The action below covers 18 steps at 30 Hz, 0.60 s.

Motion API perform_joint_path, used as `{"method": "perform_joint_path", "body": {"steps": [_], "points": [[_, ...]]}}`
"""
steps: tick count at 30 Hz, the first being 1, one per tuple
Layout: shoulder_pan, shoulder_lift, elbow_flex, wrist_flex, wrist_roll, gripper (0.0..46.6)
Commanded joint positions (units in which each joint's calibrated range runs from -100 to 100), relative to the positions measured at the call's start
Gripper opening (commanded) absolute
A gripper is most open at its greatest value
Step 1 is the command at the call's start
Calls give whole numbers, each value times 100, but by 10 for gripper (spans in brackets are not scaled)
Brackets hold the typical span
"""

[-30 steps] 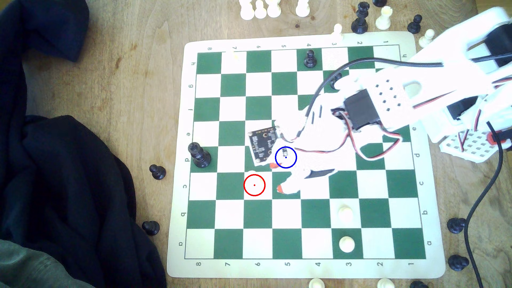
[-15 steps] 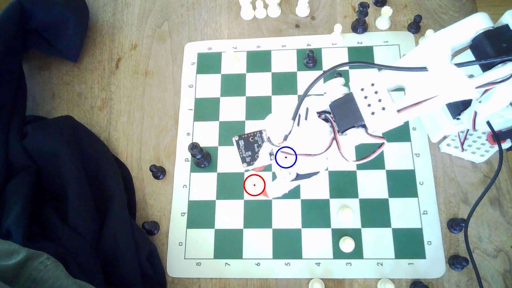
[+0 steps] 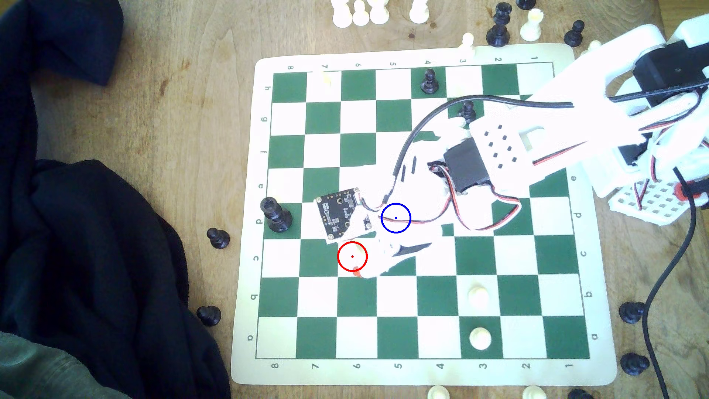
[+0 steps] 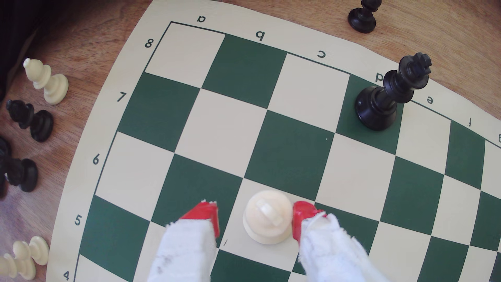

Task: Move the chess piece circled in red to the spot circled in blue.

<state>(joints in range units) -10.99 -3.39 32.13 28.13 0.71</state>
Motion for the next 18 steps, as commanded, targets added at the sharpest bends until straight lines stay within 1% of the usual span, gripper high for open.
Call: {"method": "perform_joint_path", "body": {"steps": [1, 7, 12, 15, 18], "points": [[62, -51, -466, -167, 15, 145], [70, 51, -439, -298, 29, 127], [55, 8, -402, -298, 39, 37], [55, -94, -348, -290, 39, 8], [102, -331, -330, -225, 20, 4]]}}
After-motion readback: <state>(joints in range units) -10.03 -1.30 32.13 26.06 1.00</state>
